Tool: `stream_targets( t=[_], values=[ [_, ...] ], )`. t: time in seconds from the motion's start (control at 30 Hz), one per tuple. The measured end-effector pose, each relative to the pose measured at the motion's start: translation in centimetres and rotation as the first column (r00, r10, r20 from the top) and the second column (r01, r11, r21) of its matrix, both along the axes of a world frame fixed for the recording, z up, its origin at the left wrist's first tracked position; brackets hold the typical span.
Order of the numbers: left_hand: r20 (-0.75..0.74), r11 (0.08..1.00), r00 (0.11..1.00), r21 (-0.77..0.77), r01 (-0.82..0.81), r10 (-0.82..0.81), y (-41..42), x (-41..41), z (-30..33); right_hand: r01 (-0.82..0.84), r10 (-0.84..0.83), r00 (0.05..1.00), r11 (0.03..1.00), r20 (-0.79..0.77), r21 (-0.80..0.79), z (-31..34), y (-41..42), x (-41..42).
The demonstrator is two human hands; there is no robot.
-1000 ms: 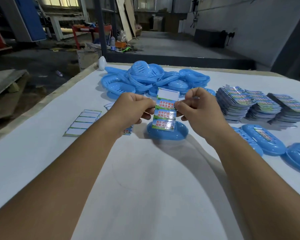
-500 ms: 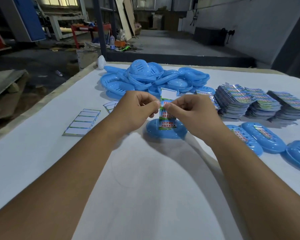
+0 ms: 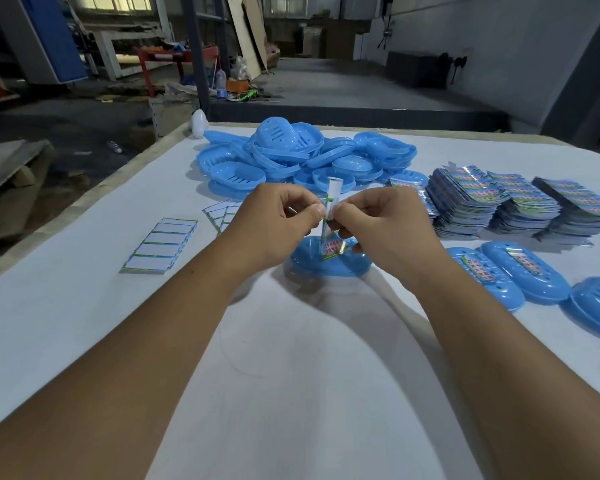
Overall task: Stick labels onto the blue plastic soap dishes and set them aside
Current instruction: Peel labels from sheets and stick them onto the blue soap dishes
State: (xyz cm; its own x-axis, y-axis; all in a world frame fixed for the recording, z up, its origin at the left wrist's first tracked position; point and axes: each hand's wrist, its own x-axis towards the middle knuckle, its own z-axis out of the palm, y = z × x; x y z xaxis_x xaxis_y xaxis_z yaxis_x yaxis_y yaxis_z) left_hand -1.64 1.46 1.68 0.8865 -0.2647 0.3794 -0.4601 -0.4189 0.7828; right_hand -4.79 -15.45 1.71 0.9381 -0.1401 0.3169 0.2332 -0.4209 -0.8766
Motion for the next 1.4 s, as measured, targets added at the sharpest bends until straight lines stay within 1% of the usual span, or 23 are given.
stream_targets(
  t=[0.27,0.37,0.57,0.67,0.73,0.77,0.83,0.9,0.97,1.03,1.1,1.2,1.3,1.33,1.37,1.4],
  values=[
    [-0.059,0.993,0.991,-0.004,-0.119,0.118,0.4,0.4,0.2,0.023,-0.023,0.999,1.000,-0.024,-0.004,0.2,-0.5,0.1],
    [-0.056,0.984,0.983,0.049,-0.170,0.173,0.7,0.7,0.4,0.034,-0.032,0.998,0.999,-0.059,0.041,0.4,-0.8,0.1],
    [-0.050,0.965,0.967,0.097,-0.243,0.248,1.4,1.1,0.6,0.059,-0.042,0.991,0.989,-0.125,0.133,0.8,-1.2,-0.1],
    [-0.037,0.941,0.949,0.151,-0.304,0.313,1.9,1.3,0.6,0.070,-0.043,0.985,0.985,-0.167,0.159,1.0,-1.4,-0.1],
    [0.006,0.892,0.926,0.265,-0.365,0.377,2.3,1.3,0.7,0.081,-0.048,0.980,0.982,-0.195,0.169,1.1,-1.5,-0.1],
    [0.050,0.848,0.909,0.342,-0.404,0.413,2.5,1.4,0.7,0.088,-0.050,0.977,0.980,-0.205,0.177,1.0,-1.5,-0.1],
    [0.157,0.727,0.864,0.481,-0.490,0.478,3.0,1.6,0.7,0.088,-0.046,0.974,0.979,-0.220,0.184,0.9,-1.4,-0.1],
    [0.212,0.601,0.820,0.587,-0.542,0.532,3.6,2.0,0.7,0.084,-0.040,0.972,0.980,-0.231,0.183,0.8,-1.3,-0.1],
    [0.210,0.510,0.793,0.666,-0.544,0.572,4.4,2.2,0.7,0.085,-0.041,0.971,0.980,-0.235,0.179,0.7,-1.2,-0.1],
    [0.189,0.464,0.787,0.718,-0.519,0.588,5.1,2.3,0.7,0.091,-0.050,0.971,0.981,-0.234,0.169,0.6,-1.2,0.0],
    [0.161,0.438,0.788,0.757,-0.485,0.595,5.5,2.3,0.7,0.091,-0.056,0.971,0.986,-0.231,0.142,0.4,-1.1,0.1],
    [0.162,0.422,0.766,0.754,-0.502,0.622,5.9,2.2,0.8,0.078,-0.050,0.971,0.991,-0.233,0.113,0.2,-0.9,0.2],
    [0.203,0.436,0.735,0.693,-0.575,0.647,6.1,2.0,0.7,0.074,-0.049,0.972,0.992,-0.230,0.101,0.1,-0.8,0.3],
    [0.218,0.463,0.734,0.653,-0.599,0.643,6.0,2.0,0.6,0.076,-0.052,0.972,0.992,-0.227,0.099,0.1,-0.8,0.3],
    [0.218,0.518,0.745,0.598,-0.612,0.630,5.8,2.0,0.7,0.077,-0.055,0.973,0.993,-0.222,0.094,0.1,-0.8,0.3],
    [0.194,0.603,0.772,0.521,-0.604,0.605,5.4,1.9,0.8,0.076,-0.056,0.975,0.993,-0.215,0.087,0.1,-0.7,0.3]
  ],
)
